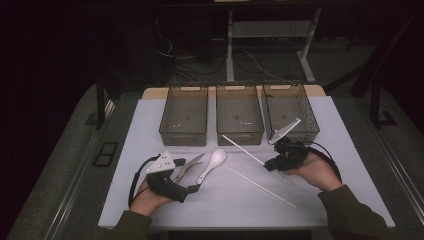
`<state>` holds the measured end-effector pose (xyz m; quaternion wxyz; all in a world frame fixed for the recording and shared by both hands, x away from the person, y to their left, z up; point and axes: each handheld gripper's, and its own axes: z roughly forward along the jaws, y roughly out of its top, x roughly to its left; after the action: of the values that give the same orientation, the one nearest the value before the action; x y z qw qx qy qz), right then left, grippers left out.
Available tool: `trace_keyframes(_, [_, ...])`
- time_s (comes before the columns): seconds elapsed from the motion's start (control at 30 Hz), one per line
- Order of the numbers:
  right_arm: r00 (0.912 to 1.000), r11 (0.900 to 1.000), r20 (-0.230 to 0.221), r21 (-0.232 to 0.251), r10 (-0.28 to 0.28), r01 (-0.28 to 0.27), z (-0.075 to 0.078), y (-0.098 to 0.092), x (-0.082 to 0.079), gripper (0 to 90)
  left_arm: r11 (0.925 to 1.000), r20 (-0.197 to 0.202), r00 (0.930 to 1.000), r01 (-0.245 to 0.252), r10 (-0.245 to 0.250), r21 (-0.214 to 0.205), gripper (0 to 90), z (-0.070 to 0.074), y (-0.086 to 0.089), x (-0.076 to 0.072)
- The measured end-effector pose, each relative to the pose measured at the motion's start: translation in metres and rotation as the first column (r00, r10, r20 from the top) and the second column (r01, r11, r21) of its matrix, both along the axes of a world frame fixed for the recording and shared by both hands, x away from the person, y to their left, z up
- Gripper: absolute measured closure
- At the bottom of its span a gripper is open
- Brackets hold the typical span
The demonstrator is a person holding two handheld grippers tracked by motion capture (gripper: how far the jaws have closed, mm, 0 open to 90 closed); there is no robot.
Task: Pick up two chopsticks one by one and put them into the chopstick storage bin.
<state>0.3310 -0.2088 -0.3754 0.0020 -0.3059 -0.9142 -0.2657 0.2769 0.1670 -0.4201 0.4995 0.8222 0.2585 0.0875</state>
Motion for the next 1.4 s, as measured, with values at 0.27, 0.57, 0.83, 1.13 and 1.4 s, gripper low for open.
trace_keyframes(0.27, [0.9998, 0.9988, 0.008, 0.045, -0.019, 0.019, 0.015, 0.014, 0.019, 84.0, 1.0, 0.005, 1.0, 0.004, -0.004, 0.006, 0.0, 0.0, 0.0, 0.0])
trace_keyframes(0.57, [0.9989, 0.9968, 0.017, 0.067, -0.044, 0.043, 0.033, 0.039, 0.048, 84.0, 1.0, 0.003, 1.0, -0.004, 0.004, -0.001, 0.0, 0.0, 0.0, 0.0])
trace_keyframes(0.83, [0.997, 0.9952, 0.024, 0.068, -0.073, 0.071, 0.051, 0.076, 0.076, 84.0, 1.0, 0.005, 1.0, -0.001, 0.001, -0.006, 0.0, 0.0, 0.0, 0.001])
trace_keyframes(1.13, [0.9922, 0.9901, 0.002, 0.066, -0.125, 0.124, 0.06, 0.124, 0.116, 83.9, 0.9999, 0.007, 0.9999, 0.011, -0.01, -0.012, 0.0, 0.001, 0.0, 0.001])
trace_keyframes(1.4, [0.9851, 0.9837, -0.021, 0.053, -0.171, 0.172, 0.061, 0.159, 0.146, 83.9, 0.9997, 0.011, 0.9998, 0.015, -0.015, -0.02, 0.0, 0.001, 0.0, 0.001])
